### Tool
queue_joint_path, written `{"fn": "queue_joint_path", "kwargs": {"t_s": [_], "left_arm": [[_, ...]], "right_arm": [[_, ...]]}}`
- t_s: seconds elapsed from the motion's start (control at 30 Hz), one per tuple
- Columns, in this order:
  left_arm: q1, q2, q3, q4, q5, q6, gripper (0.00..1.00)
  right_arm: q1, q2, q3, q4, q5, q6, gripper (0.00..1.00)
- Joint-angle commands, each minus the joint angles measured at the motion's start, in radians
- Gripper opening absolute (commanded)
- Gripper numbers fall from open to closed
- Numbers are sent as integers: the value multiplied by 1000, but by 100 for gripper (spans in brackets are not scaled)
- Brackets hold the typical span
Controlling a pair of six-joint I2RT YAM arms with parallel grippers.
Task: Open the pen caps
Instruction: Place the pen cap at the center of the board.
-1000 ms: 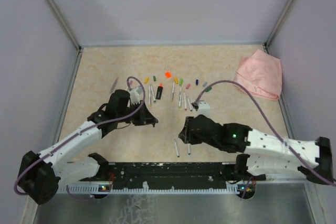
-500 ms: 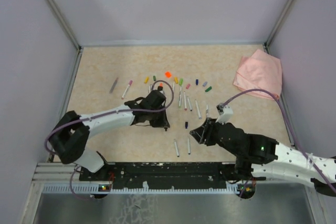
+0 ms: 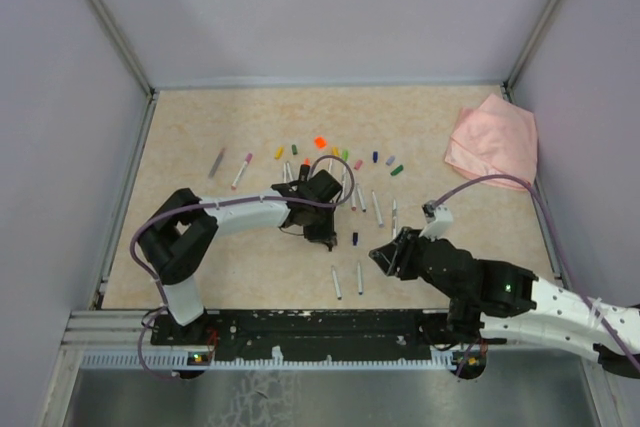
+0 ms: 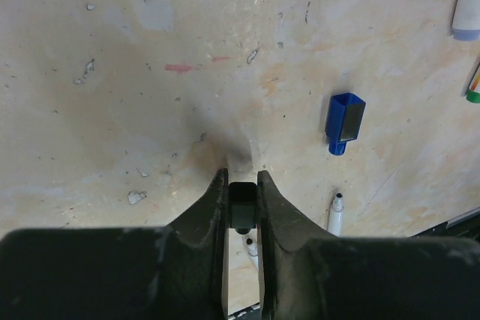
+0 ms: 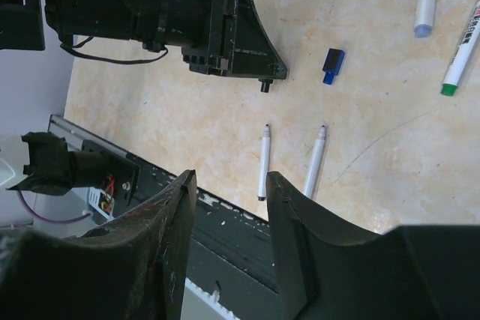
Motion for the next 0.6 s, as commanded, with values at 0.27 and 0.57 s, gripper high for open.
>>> {"fn": "queue_joint_path", "kwargs": {"t_s": [0.27,0.57], "left_arm": [[-6,-12,56,-52,-35,42,34],[-2,-169,62,-94,-170,200,46]], "right_arm": [[8,-17,12,18,48,-10,43],[8,21,4,100,46,-49,43]]}}
